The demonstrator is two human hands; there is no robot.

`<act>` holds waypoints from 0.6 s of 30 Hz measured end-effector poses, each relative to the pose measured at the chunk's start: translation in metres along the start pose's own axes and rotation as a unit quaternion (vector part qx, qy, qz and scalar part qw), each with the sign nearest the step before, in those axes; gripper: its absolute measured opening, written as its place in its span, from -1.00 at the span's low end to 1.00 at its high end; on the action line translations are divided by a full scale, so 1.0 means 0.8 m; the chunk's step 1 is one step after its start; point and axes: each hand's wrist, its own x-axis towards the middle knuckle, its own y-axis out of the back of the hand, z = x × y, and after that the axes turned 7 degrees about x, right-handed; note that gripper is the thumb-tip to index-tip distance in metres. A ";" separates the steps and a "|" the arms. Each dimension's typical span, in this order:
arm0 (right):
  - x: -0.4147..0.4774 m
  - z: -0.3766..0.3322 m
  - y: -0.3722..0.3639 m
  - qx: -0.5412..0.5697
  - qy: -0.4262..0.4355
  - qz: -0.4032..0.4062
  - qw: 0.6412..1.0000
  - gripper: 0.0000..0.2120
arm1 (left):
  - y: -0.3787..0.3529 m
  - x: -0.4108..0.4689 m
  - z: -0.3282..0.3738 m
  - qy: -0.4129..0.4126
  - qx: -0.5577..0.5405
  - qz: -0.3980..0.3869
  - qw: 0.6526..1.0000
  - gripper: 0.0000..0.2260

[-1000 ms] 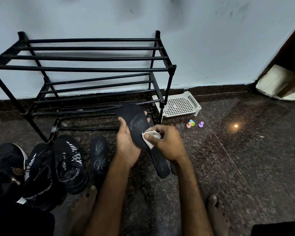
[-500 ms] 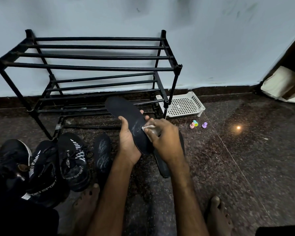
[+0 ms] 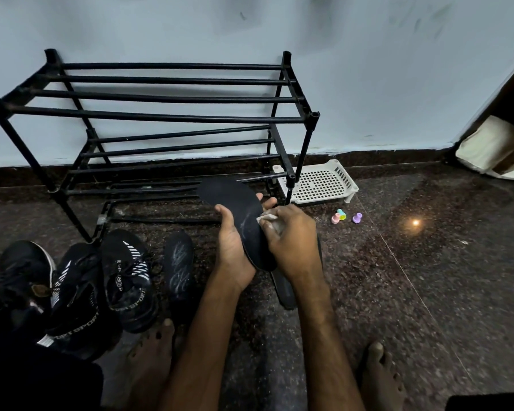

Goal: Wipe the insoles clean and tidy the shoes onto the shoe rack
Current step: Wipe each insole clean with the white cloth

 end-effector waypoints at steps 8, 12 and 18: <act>0.000 0.000 0.017 0.072 -0.002 -0.135 0.988 -0.91 | 0.005 0.002 -0.002 -0.011 -0.027 0.007 1.000 -0.17; 0.002 0.002 0.008 0.012 0.016 -0.011 1.000 -0.91 | -0.005 -0.002 -0.008 0.010 -0.019 -0.004 1.000 -0.18; 0.001 0.003 0.017 0.058 -0.009 -0.123 0.991 -0.90 | 0.001 0.003 -0.006 -0.003 -0.037 0.016 0.999 -0.20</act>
